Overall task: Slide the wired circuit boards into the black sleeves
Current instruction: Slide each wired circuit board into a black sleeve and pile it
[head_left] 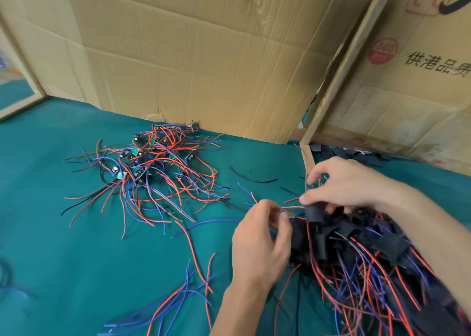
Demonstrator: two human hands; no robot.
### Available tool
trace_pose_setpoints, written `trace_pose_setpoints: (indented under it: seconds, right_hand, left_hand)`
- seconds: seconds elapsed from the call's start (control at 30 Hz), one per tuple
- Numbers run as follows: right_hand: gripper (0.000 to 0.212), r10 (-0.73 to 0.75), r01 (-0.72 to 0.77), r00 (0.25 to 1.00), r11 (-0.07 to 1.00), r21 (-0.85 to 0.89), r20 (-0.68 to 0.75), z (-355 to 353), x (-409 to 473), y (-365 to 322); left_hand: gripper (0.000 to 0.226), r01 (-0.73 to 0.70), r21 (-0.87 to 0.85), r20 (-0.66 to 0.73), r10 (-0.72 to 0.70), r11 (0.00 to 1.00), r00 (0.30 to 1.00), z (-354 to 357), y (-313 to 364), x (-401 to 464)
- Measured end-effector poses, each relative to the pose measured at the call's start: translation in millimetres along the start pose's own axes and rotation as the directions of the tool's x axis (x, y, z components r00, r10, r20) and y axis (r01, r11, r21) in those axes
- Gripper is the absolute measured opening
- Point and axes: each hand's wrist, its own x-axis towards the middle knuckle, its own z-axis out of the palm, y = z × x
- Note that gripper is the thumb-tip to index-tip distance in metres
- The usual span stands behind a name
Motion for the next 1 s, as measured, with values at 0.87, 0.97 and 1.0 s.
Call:
trace_pose_setpoints:
  seconds: [0.87,0.97,1.0]
  right_hand:
    - [0.025,-0.438,0.477,0.866,0.868,0.137,-0.24,-2.7,29.3,-82.1]
    - [0.026,-0.567,0.569,0.781,0.819,-0.076,-0.263,11.1,-21.6,-50.9]
    - [0.025,-0.589,0.575,0.778,0.808,-0.127,-0.22,20.7,-36.1,-42.4]
  left_hand:
    - [0.011,0.382,-0.263,-0.193,-0.436,0.886,0.879,-1.3,-6.7,10.1]
    - [0.031,0.398,-0.645,-0.09,-0.582,0.652,0.808,-11.8,1.2,16.3]
    - [0.039,0.399,-0.705,-0.046,-0.599,0.586,0.799,-14.5,2.6,18.7]
